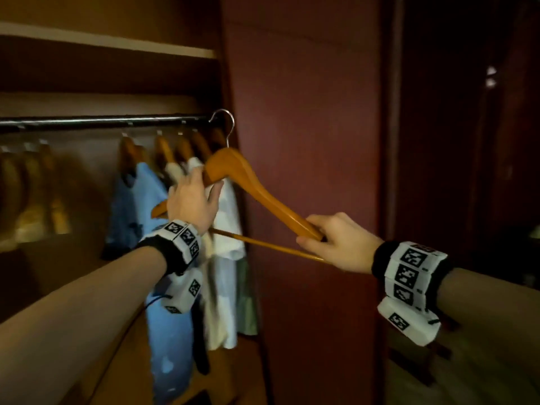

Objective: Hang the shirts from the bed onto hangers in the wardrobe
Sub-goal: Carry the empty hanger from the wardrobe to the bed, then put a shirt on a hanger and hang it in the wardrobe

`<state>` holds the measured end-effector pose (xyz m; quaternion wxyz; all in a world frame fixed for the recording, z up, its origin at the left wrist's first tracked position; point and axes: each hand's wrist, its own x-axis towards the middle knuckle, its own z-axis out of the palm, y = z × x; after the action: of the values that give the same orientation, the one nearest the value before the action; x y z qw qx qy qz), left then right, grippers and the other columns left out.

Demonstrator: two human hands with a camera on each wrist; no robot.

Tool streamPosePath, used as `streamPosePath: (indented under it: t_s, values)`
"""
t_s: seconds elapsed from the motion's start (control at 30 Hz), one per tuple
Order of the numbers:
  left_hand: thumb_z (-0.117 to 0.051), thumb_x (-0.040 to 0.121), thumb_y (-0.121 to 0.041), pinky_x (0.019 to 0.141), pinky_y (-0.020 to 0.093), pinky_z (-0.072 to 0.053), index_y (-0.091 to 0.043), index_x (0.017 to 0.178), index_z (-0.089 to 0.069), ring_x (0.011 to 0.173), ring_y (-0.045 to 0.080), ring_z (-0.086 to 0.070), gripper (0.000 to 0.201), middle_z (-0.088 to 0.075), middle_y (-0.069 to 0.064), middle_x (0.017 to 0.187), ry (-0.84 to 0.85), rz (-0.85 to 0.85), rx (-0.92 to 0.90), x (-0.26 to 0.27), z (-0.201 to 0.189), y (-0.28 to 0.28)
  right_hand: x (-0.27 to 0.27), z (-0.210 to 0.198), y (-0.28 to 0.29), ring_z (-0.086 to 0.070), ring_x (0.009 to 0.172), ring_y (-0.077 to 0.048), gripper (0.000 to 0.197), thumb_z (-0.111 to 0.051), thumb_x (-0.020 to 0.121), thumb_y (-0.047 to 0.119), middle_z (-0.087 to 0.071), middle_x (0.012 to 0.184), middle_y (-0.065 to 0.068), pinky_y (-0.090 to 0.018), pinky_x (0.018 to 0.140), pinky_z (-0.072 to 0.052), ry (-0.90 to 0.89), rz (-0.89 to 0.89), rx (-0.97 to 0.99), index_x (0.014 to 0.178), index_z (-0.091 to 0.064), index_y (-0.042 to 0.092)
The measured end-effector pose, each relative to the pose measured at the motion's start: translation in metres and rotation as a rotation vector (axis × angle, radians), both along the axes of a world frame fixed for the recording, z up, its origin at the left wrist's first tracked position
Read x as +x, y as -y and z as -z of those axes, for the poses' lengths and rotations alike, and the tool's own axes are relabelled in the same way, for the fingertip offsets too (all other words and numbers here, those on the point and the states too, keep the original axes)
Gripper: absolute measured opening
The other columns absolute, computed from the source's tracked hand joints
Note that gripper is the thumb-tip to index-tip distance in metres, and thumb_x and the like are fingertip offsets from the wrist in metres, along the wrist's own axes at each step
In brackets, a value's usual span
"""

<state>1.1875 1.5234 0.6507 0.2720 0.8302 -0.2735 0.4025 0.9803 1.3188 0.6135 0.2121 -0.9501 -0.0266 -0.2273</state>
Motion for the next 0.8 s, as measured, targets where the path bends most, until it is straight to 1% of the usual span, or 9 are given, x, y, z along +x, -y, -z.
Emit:
streamPosePath:
  t_s: [0.1, 0.2, 0.3, 0.4, 0.47, 0.57, 0.6, 0.67, 0.8]
  values:
    - [-0.055, 0.096, -0.046, 0.076, 0.048, -0.048, -0.007, 0.115, -0.052, 0.09, 0.045, -0.062, 0.043, -0.066, 0.023, 0.1, -0.022, 0.076, 0.039, -0.048, 0.024, 0.064, -0.062, 0.01, 0.061, -0.055, 0.049, -0.01, 0.024, -0.054, 0.096, 0.045, -0.058, 0.064, 0.002, -0.03, 0.052, -0.046, -0.13, 0.13, -0.088, 0.085, -0.055, 0.023]
    - [-0.057, 0.095, -0.047, 0.069, 0.044, -0.045, -0.008, 0.109, -0.05, 0.089, 0.043, -0.063, 0.042, -0.065, 0.019, 0.098, -0.03, 0.201, 0.085, -0.095, 0.048, 0.128, -0.118, 0.02, 0.112, -0.062, 0.075, -0.018, 0.022, -0.052, 0.09, 0.051, -0.059, 0.076, 0.007, -0.03, 0.068, -0.044, -0.238, 0.368, -0.29, 0.084, -0.055, 0.03]
    - [-0.054, 0.095, -0.051, 0.062, 0.038, -0.039, -0.011, 0.105, -0.047, 0.085, 0.04, -0.064, 0.041, -0.065, 0.011, 0.093, -0.075, 0.337, 0.172, -0.149, 0.071, 0.193, -0.169, 0.036, 0.148, -0.064, 0.093, -0.028, 0.019, -0.054, 0.086, 0.047, -0.066, 0.094, -0.002, -0.035, 0.079, -0.049, -0.322, 0.527, -0.304, 0.086, -0.059, 0.028]
    - [-0.052, 0.095, -0.054, 0.061, 0.038, -0.041, -0.017, 0.104, -0.045, 0.085, 0.039, -0.064, 0.039, -0.065, 0.006, 0.09, -0.123, 0.504, 0.261, -0.207, 0.091, 0.269, -0.218, 0.057, 0.19, -0.063, 0.094, -0.029, 0.014, -0.06, 0.086, 0.04, -0.065, 0.099, -0.003, -0.037, 0.082, -0.051, -0.333, 0.654, -0.125, 0.077, -0.053, 0.031]
    - [-0.051, 0.094, -0.057, 0.063, 0.037, -0.039, -0.019, 0.109, -0.046, 0.085, 0.037, -0.065, 0.041, -0.067, 0.004, 0.09, -0.138, 0.613, 0.332, -0.251, 0.107, 0.319, -0.25, 0.073, 0.222, -0.065, 0.087, -0.027, 0.013, -0.064, 0.086, 0.036, -0.065, 0.093, -0.004, -0.038, 0.079, -0.055, -0.302, 0.748, 0.06, 0.08, -0.056, 0.026]
    - [-0.053, 0.092, -0.06, 0.065, 0.035, -0.045, -0.024, 0.11, -0.052, 0.084, 0.033, -0.067, 0.04, -0.069, 0.002, 0.089, -0.207, 0.782, 0.477, -0.318, 0.141, 0.395, -0.306, 0.113, 0.27, -0.065, 0.065, -0.017, 0.017, -0.069, 0.084, 0.029, -0.066, 0.081, -0.005, -0.03, 0.056, -0.054, -0.276, 0.912, 0.394, 0.084, -0.062, 0.013]
    - [-0.055, 0.091, -0.059, 0.068, 0.036, -0.049, -0.026, 0.106, -0.057, 0.085, 0.032, -0.067, 0.036, -0.069, 0.002, 0.089, -0.27, 0.833, 0.516, -0.338, 0.157, 0.421, -0.327, 0.131, 0.284, -0.064, 0.063, -0.016, 0.021, -0.072, 0.082, 0.032, -0.066, 0.08, -0.005, -0.027, 0.051, -0.05, -0.281, 0.983, 0.479, 0.083, -0.062, 0.013]
    - [-0.06, 0.088, -0.059, 0.072, 0.035, -0.054, -0.026, 0.095, -0.065, 0.084, 0.028, -0.068, 0.034, -0.07, 0.0, 0.086, -0.431, 0.894, 0.615, -0.381, 0.197, 0.47, -0.371, 0.173, 0.308, -0.061, 0.069, -0.017, 0.027, -0.073, 0.08, 0.04, -0.064, 0.083, -0.004, -0.025, 0.052, -0.044, -0.303, 1.123, 0.587, 0.081, -0.059, 0.017]
    - [-0.063, 0.089, -0.045, 0.069, 0.033, -0.056, -0.02, 0.074, -0.062, 0.076, 0.028, -0.068, 0.029, -0.067, 0.002, 0.079, -0.606, 0.931, 0.859, -0.458, 0.289, 0.547, -0.444, 0.253, 0.344, -0.059, 0.065, -0.02, 0.025, -0.066, 0.082, 0.035, -0.06, 0.075, -0.004, -0.028, 0.056, -0.044, -0.365, 1.362, 0.68, 0.07, -0.054, 0.018]
